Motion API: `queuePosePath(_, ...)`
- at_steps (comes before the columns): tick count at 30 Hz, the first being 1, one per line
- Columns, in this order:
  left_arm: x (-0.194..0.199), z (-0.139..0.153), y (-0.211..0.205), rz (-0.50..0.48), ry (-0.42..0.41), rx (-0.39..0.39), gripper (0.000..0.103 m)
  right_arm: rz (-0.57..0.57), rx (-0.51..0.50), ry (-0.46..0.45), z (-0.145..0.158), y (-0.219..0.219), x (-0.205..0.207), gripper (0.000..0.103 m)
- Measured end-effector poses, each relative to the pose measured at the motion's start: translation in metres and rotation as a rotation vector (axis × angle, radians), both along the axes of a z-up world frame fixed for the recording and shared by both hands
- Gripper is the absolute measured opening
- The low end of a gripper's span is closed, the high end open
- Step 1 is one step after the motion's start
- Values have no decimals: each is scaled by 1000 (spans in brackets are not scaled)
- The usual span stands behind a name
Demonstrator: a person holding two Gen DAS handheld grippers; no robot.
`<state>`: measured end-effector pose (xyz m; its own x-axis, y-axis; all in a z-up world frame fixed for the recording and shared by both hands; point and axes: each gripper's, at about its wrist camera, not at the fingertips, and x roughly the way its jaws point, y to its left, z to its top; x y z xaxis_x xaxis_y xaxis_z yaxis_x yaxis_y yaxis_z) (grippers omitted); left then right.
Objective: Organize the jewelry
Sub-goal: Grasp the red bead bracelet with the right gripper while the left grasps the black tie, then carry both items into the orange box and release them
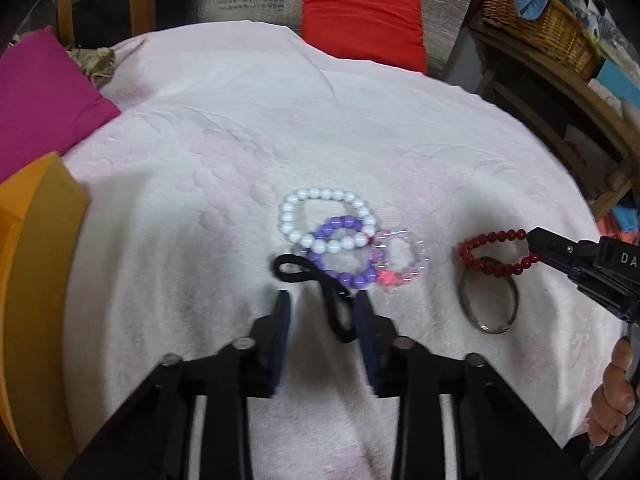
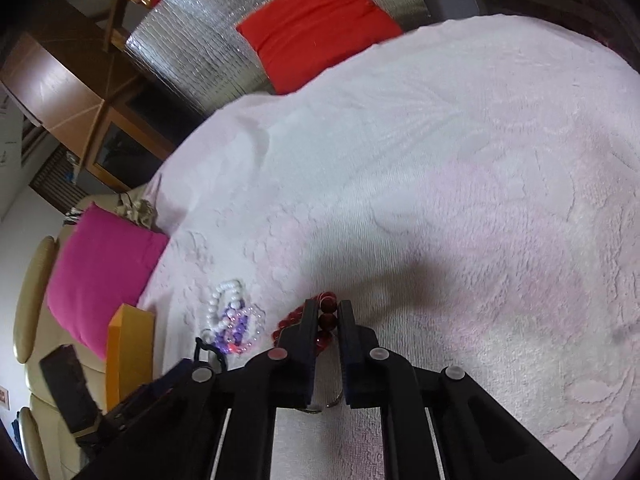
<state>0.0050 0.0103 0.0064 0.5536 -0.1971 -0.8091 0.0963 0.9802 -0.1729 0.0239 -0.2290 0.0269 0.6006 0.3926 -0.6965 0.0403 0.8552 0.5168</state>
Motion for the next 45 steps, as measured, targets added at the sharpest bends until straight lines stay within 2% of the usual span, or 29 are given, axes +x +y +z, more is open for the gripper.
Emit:
queuePosePath(3,2,-1,-1,-7,-2,-26,10,-9,16,-21,5,-6,-3,11)
queuePosePath(6,3,1,-1,-11,-13,-43,6,-26,44,-55,11,-15,-7,11)
queuePosePath(9,0,4,-3,-15,-28,-22,5,-37,46,-91,20,-19,-12,11)
queuePosePath(23,-24,37,13,2,-117,-40,5,-36,51,-181,41,-16,-27,11)
queuePosePath(36,-49,59,28,53,-166,-26,5,46,44,-230,62,29,-42,11)
queuePosePath(45,-89,87,55,116,-236,-46,5,160,54,-259,76,90,-60,11)
